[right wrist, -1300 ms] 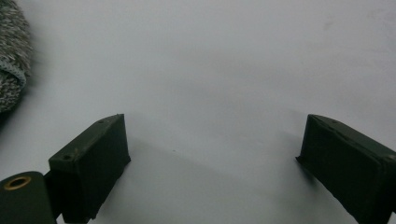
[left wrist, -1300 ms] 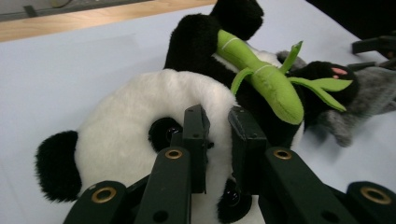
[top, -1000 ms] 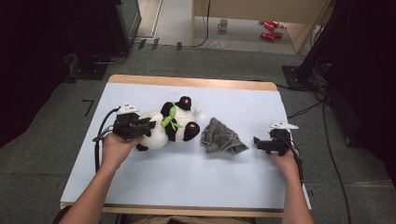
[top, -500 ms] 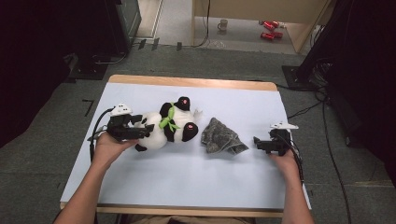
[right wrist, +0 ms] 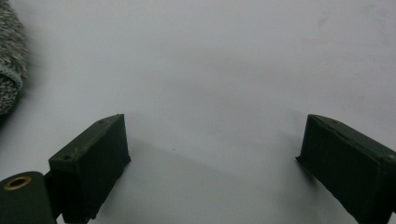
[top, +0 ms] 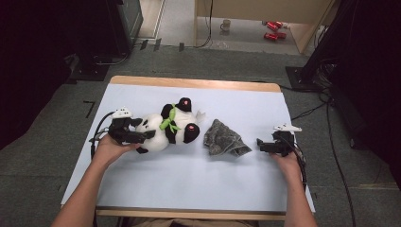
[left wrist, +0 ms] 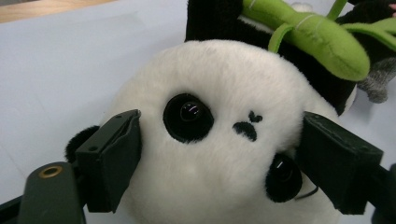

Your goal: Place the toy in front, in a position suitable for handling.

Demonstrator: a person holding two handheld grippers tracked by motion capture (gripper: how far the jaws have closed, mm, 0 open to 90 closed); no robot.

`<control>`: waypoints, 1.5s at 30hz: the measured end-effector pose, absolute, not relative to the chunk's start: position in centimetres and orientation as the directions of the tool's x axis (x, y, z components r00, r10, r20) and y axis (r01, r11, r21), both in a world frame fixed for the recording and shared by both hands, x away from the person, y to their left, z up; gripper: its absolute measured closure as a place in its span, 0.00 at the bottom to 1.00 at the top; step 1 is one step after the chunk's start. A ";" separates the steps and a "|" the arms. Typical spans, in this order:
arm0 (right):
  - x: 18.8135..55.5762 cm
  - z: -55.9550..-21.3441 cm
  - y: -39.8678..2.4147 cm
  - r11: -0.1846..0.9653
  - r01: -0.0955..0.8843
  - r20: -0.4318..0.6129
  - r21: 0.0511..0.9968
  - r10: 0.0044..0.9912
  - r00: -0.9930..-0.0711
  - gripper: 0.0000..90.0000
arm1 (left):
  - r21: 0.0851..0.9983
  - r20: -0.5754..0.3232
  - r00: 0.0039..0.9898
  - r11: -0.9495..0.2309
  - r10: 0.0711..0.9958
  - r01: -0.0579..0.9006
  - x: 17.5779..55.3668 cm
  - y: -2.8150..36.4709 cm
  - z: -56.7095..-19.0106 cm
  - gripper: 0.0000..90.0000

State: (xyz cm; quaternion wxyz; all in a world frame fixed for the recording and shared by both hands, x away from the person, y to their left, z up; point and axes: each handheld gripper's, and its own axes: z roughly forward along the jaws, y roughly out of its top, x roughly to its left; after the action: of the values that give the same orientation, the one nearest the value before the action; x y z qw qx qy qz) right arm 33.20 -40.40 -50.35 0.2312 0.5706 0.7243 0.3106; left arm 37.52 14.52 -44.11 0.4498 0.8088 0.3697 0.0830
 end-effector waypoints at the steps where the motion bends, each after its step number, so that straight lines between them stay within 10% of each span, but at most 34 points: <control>1: 33.1 -50.3 -40.3 0.149 0.685 0.020 0.713 0.973 -0.232 0.08 | 0.785 -0.199 0.709 -0.322 0.677 0.528 37.5 14.6 -43.9 0.19; 12: 33.1 -49.8 -40.3 0.155 0.712 0.022 0.685 0.972 -0.232 0.14 | 0.774 -0.209 0.745 -0.359 0.633 0.522 36.9 16.1 -45.0 0.18; 25: 32.6 -44.7 -37.3 0.115 0.622 0.177 0.774 0.904 -0.388 0.17 | 0.799 -0.189 0.769 -0.360 0.610 0.482 36.5 15.9 -45.3 0.56; 45: 32.8 -44.7 -28.5 0.387 0.615 0.145 0.687 0.756 -0.638 0.29 | 0.810 -0.238 0.836 -0.374 0.494 0.452 35.0 14.9 -43.7 0.76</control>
State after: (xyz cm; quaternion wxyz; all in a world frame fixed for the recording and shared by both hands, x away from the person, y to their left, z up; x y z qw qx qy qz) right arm 32.78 -28.46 -44.74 0.0964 0.4143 0.8272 0.3671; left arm 35.00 14.88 -43.67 0.4811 0.8286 0.2856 0.0220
